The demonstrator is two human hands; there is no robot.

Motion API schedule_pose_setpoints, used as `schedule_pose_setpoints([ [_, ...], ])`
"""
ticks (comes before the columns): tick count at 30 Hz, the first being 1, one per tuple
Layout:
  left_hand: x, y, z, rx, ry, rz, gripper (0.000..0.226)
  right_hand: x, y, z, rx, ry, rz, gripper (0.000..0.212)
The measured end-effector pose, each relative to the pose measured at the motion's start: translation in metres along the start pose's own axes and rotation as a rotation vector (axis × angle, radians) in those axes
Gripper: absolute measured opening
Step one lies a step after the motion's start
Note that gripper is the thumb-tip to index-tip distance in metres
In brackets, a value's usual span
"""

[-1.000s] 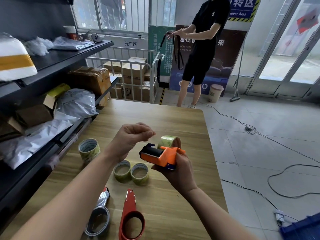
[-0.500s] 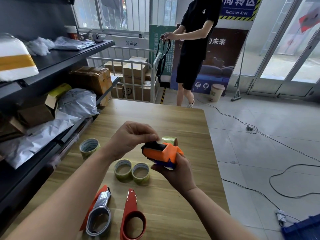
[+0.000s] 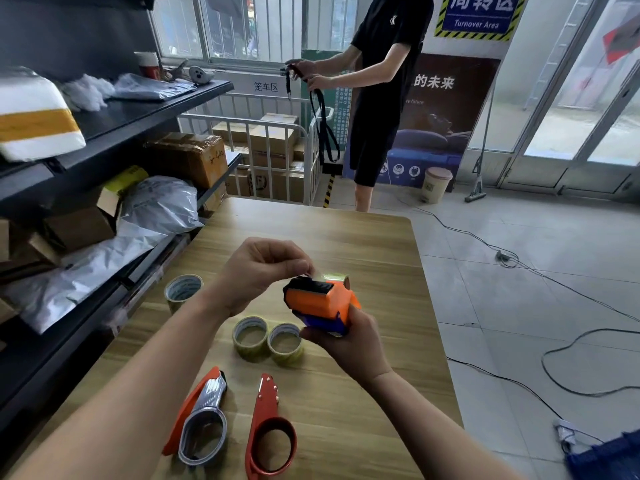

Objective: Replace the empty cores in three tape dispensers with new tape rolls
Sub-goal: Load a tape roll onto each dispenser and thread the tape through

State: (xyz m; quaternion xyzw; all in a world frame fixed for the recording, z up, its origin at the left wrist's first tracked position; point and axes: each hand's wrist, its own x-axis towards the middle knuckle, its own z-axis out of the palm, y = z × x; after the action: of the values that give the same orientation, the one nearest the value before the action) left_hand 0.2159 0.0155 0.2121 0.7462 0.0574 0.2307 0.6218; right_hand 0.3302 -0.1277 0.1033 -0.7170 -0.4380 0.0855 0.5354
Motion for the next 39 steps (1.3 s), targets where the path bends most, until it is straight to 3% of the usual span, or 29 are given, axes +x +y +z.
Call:
schedule_pose_setpoints([
  [3,-0.001,0.003,0.005,0.033,0.015,0.004,0.009,0.000,-0.003,-0.001,-0.018,-0.056,0.034,0.044],
  [7,0.001,0.008,0.012,0.117,0.017,0.070,0.004,-0.002,-0.003,-0.002,-0.008,-0.118,0.077,0.041],
  [14,0.001,0.012,0.015,0.106,0.146,0.158,0.008,-0.007,-0.003,-0.004,0.062,-0.142,0.167,0.063],
  [20,0.006,0.014,0.016,0.097,0.327,0.163,0.012,-0.008,-0.008,-0.008,0.191,-0.302,0.285,0.052],
  [26,0.015,0.015,0.012,0.128,0.434,0.161,0.013,-0.013,-0.009,-0.009,0.335,-0.389,0.370,0.055],
  [29,0.018,0.020,0.008,0.157,0.532,0.157,0.012,-0.014,-0.009,-0.013,0.372,-0.430,0.405,0.041],
  [33,0.023,0.026,0.006,0.217,0.512,0.144,0.005,-0.020,-0.006,-0.015,0.377,-0.447,0.433,0.019],
  [39,0.028,0.030,0.011,0.185,0.542,0.125,0.011,-0.015,-0.010,-0.012,0.348,-0.447,0.419,0.048],
])
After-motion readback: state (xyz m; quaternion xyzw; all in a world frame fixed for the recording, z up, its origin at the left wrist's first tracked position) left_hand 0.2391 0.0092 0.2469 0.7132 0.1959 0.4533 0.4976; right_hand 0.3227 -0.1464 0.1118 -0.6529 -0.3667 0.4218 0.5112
